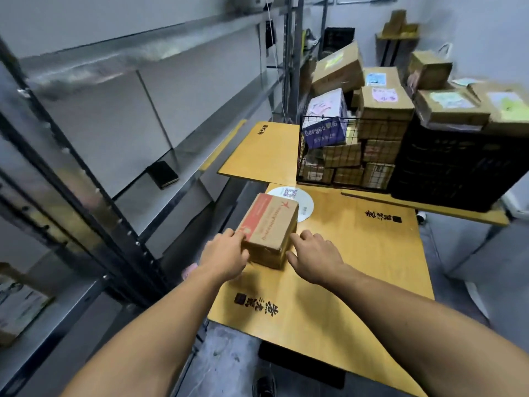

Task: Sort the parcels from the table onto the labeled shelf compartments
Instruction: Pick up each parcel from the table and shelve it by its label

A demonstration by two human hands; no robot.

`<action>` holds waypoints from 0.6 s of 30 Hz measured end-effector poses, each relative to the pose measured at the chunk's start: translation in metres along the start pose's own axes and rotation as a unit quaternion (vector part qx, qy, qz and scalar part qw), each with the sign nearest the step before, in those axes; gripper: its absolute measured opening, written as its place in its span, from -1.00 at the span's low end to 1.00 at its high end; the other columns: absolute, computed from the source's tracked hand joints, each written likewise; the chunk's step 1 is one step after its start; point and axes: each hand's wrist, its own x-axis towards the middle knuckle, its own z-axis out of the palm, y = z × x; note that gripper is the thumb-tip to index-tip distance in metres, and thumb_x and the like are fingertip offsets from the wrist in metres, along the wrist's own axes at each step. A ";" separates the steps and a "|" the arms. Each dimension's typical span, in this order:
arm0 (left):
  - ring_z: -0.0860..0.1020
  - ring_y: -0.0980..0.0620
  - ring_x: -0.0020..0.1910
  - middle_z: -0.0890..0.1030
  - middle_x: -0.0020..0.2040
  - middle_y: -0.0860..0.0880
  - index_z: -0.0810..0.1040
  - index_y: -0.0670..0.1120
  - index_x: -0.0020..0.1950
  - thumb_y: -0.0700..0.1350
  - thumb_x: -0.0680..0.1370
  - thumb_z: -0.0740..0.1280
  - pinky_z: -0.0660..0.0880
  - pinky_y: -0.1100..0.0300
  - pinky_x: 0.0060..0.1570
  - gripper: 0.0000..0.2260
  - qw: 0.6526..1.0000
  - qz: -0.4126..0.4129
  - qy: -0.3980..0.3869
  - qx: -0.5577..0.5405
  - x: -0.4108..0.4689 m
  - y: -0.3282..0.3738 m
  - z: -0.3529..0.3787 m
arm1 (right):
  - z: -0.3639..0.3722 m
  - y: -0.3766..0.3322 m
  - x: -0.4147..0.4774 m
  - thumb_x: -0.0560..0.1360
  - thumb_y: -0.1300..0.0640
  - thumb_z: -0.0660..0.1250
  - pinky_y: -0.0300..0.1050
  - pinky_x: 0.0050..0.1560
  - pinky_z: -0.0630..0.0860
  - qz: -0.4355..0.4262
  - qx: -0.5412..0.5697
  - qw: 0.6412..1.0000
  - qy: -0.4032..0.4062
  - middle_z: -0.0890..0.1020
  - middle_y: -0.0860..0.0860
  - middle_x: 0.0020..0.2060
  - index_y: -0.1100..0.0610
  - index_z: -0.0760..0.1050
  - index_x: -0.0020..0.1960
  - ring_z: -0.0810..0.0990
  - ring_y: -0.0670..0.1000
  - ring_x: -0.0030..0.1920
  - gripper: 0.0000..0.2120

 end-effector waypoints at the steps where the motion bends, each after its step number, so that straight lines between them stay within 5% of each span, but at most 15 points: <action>1: 0.46 -0.05 0.19 0.47 0.25 -0.01 0.36 0.05 0.41 0.08 0.60 0.16 0.47 0.02 0.17 -0.62 1.000 0.000 -0.011 -0.009 0.017 -0.004 0.005 | 0.004 0.001 0.013 0.65 -0.14 0.08 0.11 0.15 0.48 0.009 0.019 1.000 -0.011 0.47 0.11 0.26 0.02 0.30 0.41 0.47 0.18 0.23 -0.60; 10: 0.43 -0.13 0.26 0.41 0.32 -0.07 0.32 0.05 0.45 0.09 0.57 0.22 0.42 -0.08 0.26 -0.55 0.990 -0.028 -0.056 -0.127 0.108 -0.028 0.056 | 0.052 0.007 0.094 0.62 -0.12 0.19 0.03 0.28 0.44 0.138 0.274 0.951 -0.052 0.44 0.14 0.30 -0.13 0.20 0.52 0.48 0.22 0.29 -0.51; 18: 0.41 0.07 0.22 0.37 0.24 0.07 0.40 0.06 0.41 0.06 0.52 0.35 0.36 0.17 0.25 -0.54 0.965 -0.044 -0.022 -0.258 0.090 -0.011 0.072 | 0.071 0.015 0.090 0.58 -0.06 0.34 -0.15 0.30 0.42 0.205 0.475 0.855 0.014 0.49 0.03 0.35 -0.11 0.29 0.50 0.51 0.05 0.30 -0.48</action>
